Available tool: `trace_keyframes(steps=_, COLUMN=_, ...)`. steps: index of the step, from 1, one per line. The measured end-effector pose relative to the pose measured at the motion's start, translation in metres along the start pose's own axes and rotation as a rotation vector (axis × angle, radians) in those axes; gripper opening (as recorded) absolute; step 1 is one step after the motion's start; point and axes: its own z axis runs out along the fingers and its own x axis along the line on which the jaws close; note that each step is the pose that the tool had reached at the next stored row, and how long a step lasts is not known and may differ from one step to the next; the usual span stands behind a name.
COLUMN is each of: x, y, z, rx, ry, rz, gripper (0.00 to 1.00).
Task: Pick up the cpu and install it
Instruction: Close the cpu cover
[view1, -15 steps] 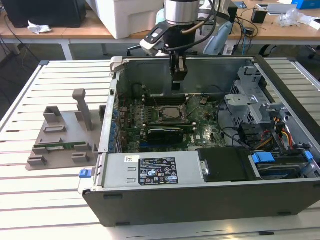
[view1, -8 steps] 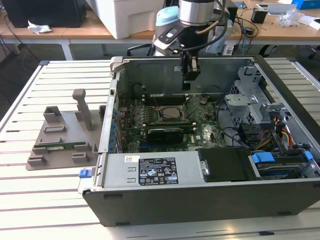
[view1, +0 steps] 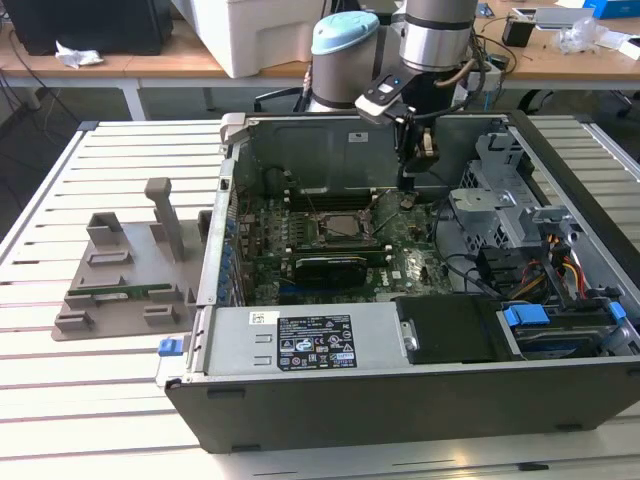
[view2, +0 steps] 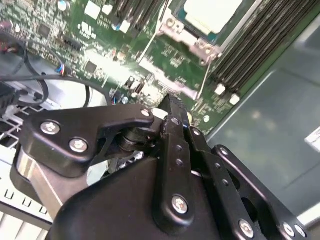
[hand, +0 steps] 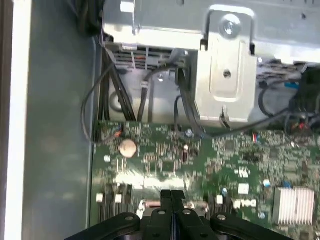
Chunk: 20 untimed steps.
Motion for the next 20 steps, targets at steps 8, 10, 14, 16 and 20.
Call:
trace_keyframes(steps=8, x=0.0014, y=-0.0001, z=0.0174, rx=0.0007, ry=0.0001, rz=-0.005, gripper=0.11)
trace_keyframes(steps=10, x=0.0018, y=-0.0068, z=0.0178, rx=0.0006, ry=0.0002, rz=-0.005, gripper=0.11)
trace_keyframes(steps=14, x=0.0027, y=-0.0241, z=0.0184, rx=0.0006, ry=0.0003, rz=-0.005, gripper=0.11)
trace_keyframes(steps=16, x=0.0031, y=-0.0299, z=0.0186, rx=0.0006, ry=0.0003, rz=-0.005, gripper=0.11)
trace_keyframes(steps=20, x=0.0034, y=-0.0364, z=0.0189, rx=0.0006, ry=0.0003, rz=-0.005, gripper=0.11)
